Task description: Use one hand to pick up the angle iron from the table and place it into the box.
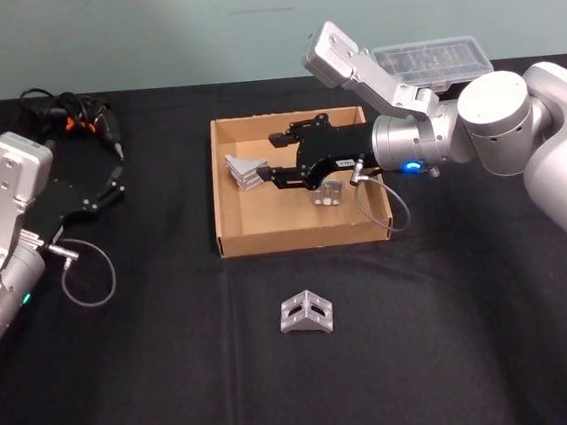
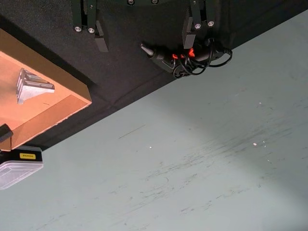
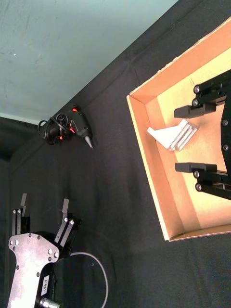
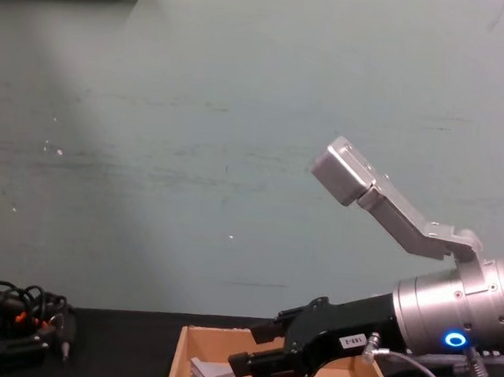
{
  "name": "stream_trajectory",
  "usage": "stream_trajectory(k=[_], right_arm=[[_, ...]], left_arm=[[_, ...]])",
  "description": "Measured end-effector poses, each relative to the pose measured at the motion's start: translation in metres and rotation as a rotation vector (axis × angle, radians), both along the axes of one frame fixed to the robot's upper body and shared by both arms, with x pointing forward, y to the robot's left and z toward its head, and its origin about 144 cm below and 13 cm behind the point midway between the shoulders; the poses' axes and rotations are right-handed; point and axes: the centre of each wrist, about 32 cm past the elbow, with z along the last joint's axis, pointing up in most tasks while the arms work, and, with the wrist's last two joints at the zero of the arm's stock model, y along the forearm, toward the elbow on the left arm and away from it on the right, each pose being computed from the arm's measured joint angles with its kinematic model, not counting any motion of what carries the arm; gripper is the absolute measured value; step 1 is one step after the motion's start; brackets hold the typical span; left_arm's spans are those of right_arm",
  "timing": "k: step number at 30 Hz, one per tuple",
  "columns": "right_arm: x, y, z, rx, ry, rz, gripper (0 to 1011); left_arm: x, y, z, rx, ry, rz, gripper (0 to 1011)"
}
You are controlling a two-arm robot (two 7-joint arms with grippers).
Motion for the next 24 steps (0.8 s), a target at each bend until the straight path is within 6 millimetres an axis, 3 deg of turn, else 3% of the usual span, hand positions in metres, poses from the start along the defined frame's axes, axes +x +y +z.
stream_trajectory(k=[15, 24], right_arm=[[-0.003, -0.003, 0.002, 0.006, -0.013, -0.006, 999], [-0.01, -0.013, 0.008, 0.034, -0.039, -0.033, 1003]], left_arm=[[0.0, 0.0, 0.0, 0.0, 0.0, 0.0, 1000], [0.0, 0.0, 0.0, 0.0, 0.0, 0.0, 1000]])
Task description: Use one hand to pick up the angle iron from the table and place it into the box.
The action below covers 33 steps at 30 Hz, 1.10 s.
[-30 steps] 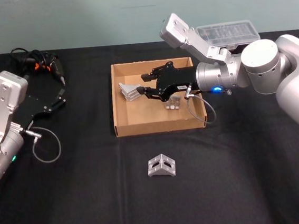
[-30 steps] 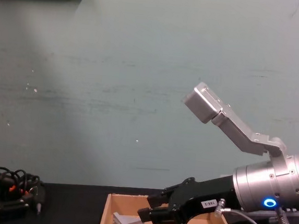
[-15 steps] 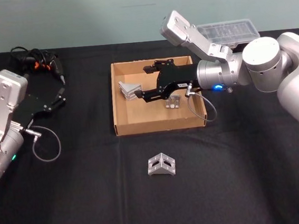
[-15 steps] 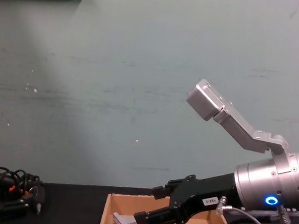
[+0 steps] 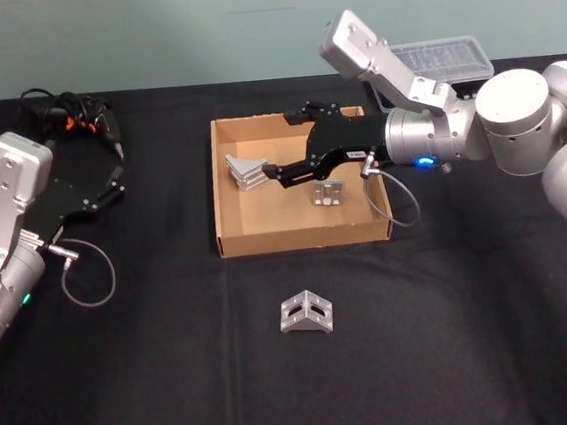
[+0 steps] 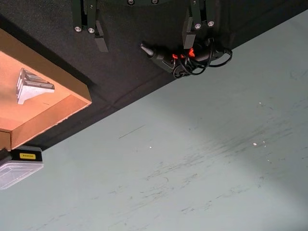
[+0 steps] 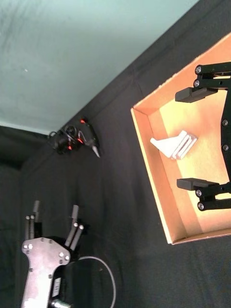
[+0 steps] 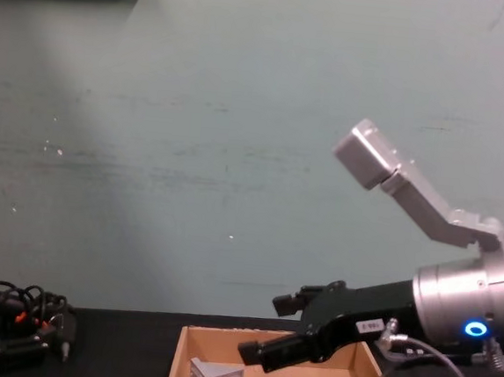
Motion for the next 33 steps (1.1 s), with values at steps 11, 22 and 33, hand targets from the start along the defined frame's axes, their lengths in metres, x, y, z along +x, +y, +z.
stream_trajectory(k=[11, 22, 33], right_arm=[[-0.03, -0.023, 0.026, 0.063, -0.086, 0.013, 1003], [-0.078, -0.052, 0.044, 0.066, -0.07, 0.088, 1003], [-0.12, -0.066, 0.04, 0.032, 0.012, 0.142, 1003]], left_arm=[[0.0, 0.0, 0.0, 0.0, 0.0, 0.0, 1000], [0.0, 0.0, 0.0, 0.0, 0.0, 0.0, 1000], [0.0, 0.0, 0.0, 0.0, 0.0, 0.0, 1000]])
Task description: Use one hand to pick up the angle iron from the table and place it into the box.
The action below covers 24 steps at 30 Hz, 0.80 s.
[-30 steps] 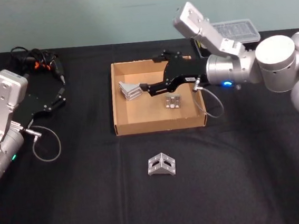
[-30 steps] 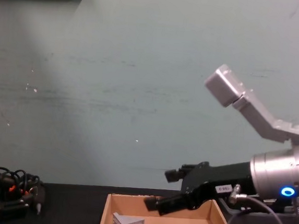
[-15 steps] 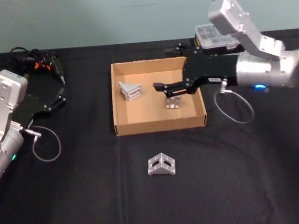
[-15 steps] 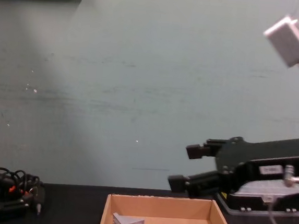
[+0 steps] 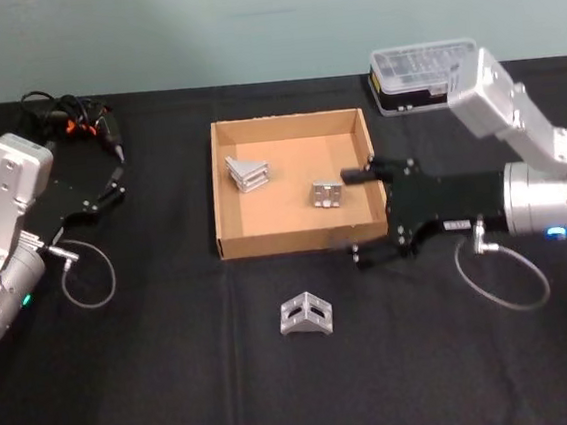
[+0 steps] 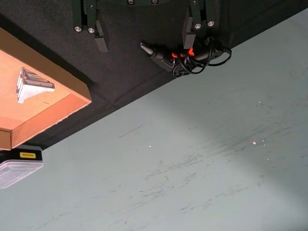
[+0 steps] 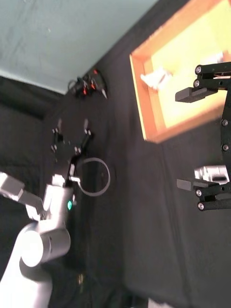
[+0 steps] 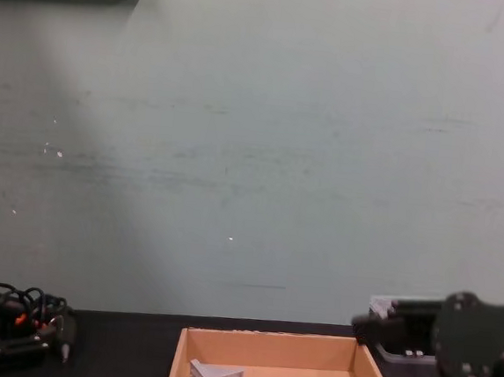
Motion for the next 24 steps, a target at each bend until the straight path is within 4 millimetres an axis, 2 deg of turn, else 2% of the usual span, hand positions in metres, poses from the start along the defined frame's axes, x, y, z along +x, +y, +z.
stream_trajectory(k=[8, 24], right_arm=[[-0.012, 0.004, -0.014, -0.016, 0.056, 0.026, 1002], [-0.007, 0.009, -0.044, -0.113, 0.106, 0.021, 1003]], left_arm=[[0.0, 0.0, 0.0, 0.0, 0.0, 0.0, 1000], [0.0, 0.0, 0.0, 0.0, 0.0, 0.0, 1000]])
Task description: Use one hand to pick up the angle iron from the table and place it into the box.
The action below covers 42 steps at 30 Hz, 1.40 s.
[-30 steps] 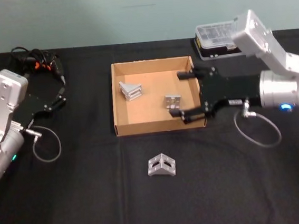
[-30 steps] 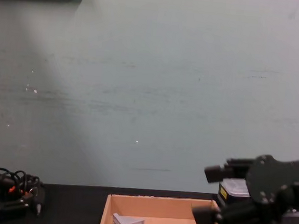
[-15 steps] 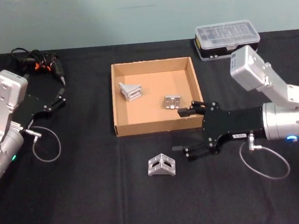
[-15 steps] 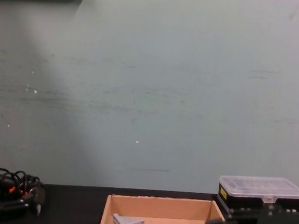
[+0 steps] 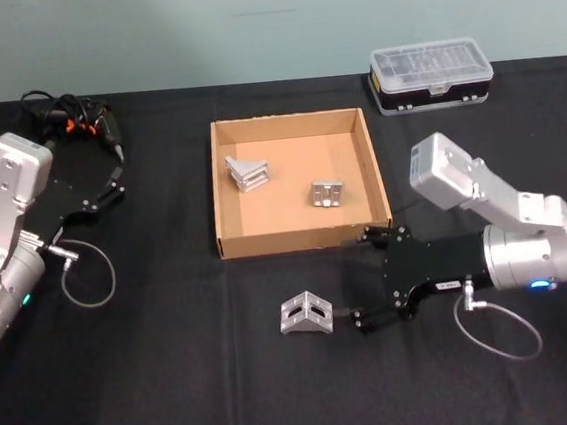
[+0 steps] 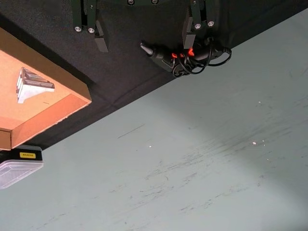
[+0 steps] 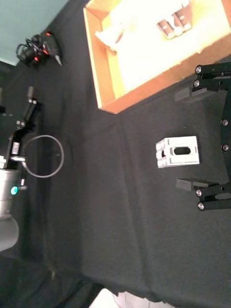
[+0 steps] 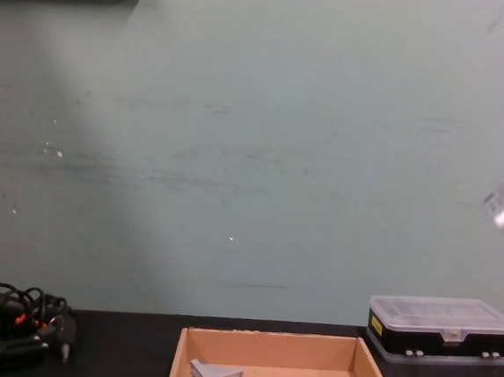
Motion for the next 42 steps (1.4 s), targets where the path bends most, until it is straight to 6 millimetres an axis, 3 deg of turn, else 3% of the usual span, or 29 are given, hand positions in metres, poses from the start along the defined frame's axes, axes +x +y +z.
stream_trajectory(k=[42], right_arm=[[0.022, 0.032, -0.035, -0.023, 0.054, 0.067, 1003]], left_arm=[[0.0, 0.0, 0.0, 0.0, 0.0, 0.0, 1000]])
